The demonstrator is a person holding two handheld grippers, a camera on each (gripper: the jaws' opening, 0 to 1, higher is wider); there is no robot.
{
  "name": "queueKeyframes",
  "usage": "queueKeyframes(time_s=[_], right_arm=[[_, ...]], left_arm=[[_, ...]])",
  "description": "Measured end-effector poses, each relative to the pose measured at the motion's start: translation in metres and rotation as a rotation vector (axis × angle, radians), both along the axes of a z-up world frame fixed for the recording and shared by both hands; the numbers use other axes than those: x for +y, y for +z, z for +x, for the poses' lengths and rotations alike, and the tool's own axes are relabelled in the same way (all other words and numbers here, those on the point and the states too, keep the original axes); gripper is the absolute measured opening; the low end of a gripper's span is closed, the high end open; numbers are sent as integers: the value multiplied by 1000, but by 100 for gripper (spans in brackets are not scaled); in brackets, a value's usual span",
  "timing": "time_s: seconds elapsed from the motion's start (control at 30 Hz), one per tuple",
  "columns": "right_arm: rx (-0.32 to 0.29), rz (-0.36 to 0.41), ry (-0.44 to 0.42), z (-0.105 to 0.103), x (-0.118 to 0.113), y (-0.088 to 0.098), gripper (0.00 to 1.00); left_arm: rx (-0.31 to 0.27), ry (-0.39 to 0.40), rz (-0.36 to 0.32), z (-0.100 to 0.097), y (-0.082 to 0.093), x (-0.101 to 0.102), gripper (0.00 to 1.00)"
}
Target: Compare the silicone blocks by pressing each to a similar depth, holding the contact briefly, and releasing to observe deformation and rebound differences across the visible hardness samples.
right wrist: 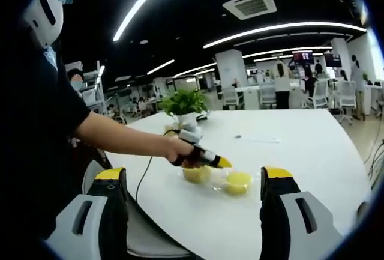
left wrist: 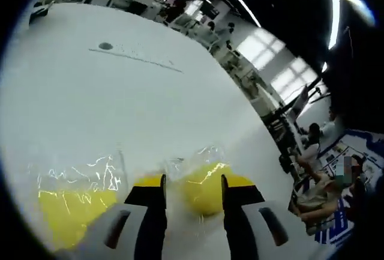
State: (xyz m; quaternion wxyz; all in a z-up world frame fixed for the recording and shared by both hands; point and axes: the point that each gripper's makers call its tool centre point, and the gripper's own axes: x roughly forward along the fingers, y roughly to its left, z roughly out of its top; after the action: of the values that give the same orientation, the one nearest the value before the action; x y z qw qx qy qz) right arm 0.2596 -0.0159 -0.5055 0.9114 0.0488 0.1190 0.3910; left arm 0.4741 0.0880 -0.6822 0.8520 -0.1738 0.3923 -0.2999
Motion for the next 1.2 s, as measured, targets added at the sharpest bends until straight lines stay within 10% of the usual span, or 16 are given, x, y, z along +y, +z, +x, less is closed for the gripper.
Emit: queueKeyframes(time_s=[0.37, 0.73, 1.2], right_arm=[[-16, -4, -61, 22, -1, 0, 85], [-34, -60, -48, 48, 22, -7, 87], [-27, -100, -93, 56, 14, -27, 95]], left_arm=[[-425, -239, 119, -5, 78, 15, 59], [-754, -242, 189, -63, 145, 85, 84], [-751, -233, 226, -154, 142, 151, 99]])
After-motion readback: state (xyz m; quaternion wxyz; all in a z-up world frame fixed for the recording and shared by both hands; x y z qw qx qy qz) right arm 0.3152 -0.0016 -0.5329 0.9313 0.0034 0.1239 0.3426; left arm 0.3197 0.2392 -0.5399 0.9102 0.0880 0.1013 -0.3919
